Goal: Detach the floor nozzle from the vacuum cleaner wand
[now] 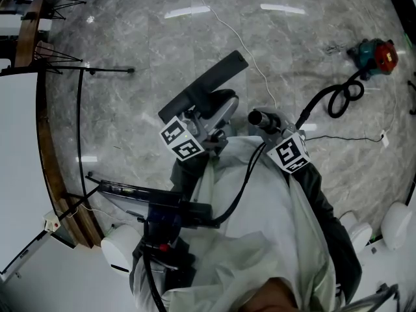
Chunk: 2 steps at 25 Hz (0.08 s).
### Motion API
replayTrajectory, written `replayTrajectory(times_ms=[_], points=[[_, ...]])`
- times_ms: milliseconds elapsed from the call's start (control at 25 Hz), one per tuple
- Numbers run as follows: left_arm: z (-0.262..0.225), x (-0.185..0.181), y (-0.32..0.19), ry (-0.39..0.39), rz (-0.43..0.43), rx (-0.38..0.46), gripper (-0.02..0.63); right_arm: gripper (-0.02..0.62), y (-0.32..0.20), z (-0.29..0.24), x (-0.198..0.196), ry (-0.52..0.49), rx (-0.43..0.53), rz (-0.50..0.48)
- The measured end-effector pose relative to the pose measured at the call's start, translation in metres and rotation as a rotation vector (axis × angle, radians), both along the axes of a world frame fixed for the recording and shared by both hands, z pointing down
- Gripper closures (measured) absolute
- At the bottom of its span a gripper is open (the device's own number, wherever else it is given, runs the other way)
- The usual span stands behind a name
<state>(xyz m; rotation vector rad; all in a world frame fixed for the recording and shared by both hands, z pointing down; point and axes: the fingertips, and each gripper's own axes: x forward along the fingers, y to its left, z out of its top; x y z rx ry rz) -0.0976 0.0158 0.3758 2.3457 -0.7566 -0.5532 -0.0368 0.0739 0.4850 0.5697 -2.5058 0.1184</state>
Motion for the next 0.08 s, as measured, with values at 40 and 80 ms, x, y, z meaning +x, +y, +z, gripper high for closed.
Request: replayTrajectory(times_ms=[40, 80], points=[[-0.0003, 0.0, 0.0002, 0.001, 0.001, -0.001, 0.531, 0.543, 0.0004, -0.0004, -0.0005, 0.0, 0.0, 0.0], [-0.0007, -0.0001, 0.0004, 0.001, 0.003, -0.001, 0.531, 0.544, 0.0009, -0.001, -0.0012, -0.002, -0.001, -0.002]])
